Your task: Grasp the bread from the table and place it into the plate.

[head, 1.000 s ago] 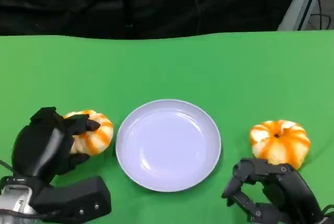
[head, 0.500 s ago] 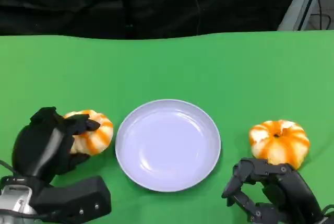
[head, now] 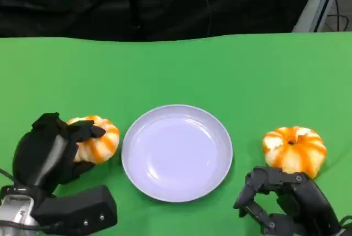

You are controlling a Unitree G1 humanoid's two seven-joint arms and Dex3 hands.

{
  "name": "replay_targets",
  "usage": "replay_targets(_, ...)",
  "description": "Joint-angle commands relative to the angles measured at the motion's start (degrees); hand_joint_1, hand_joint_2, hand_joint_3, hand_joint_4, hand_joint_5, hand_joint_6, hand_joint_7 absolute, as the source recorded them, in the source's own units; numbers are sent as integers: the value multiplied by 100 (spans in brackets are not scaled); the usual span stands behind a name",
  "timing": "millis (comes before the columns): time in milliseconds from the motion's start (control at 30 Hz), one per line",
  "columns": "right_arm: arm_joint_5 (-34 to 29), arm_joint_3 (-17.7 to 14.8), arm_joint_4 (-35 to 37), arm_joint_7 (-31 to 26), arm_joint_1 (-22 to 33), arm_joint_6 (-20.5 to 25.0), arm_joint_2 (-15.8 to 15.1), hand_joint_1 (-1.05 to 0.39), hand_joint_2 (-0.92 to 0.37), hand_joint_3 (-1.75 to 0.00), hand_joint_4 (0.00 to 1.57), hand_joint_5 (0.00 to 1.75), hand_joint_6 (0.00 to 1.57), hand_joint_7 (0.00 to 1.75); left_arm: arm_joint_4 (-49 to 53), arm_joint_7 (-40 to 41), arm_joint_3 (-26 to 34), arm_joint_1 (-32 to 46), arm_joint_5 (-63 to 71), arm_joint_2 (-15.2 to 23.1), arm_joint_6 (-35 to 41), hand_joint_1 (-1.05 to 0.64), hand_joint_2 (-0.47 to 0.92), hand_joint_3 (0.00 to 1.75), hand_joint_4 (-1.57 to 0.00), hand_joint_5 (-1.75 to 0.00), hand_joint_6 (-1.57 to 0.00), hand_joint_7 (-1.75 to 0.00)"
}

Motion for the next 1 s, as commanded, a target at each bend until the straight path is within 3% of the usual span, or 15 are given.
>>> replay_targets(33, 45, -58, 3, -23, -18, -38, -49, -11, -68, -75, 76, 150, 86, 107, -73, -57, 51, 85, 51, 138, 33, -4, 92, 2, -61, -145, -101, -55)
replay_targets(1000, 45, -58, 3, -23, -18, -38, -49, -11, -68, -75, 76, 150, 86, 107, -73, -57, 51, 85, 51, 137, 33, -4, 92, 2, -61, -145, -101, -55)
